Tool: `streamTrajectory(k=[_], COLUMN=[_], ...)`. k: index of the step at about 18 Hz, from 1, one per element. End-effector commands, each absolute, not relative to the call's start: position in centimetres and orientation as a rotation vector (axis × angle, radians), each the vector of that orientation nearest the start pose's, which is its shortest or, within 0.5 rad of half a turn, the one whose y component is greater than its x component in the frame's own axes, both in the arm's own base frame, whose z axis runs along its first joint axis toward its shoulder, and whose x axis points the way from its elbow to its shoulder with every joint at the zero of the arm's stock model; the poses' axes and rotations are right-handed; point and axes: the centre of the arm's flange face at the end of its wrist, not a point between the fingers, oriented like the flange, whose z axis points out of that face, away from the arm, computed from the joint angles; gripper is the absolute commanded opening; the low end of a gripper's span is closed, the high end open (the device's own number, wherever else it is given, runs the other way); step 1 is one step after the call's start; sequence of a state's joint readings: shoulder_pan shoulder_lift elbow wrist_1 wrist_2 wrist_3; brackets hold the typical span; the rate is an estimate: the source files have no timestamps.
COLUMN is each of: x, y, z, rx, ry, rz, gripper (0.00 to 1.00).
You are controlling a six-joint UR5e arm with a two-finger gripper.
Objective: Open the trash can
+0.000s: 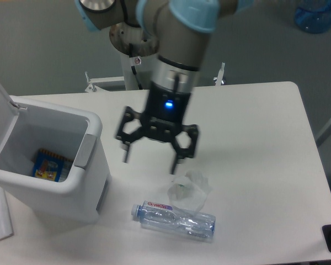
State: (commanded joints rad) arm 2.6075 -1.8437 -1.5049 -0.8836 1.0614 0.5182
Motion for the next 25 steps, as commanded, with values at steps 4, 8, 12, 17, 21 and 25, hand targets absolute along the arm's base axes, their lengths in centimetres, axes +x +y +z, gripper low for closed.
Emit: streamTrajectory(k=[4, 8, 12, 17, 21, 25], x=[-51.4, -54.5, -56.3, -56.5, -55.6, -55.6], y=[43.0, 41.6, 41.7, 43.0, 43.7, 43.7], z=[42.1, 39.8, 39.0, 38.1, 37.4, 37.0], rx=[-2.459, -2.622, -2.816, -2.949, -3.033, -3.051], ry=[-0.465, -0.359, -0.27, -0.043, 0.079, 0.079], rz=[0.029, 0.193, 0.226, 0.254, 0.298, 0.302], gripper=[1.0, 1.0, 1.0, 1.0, 1.0, 1.0])
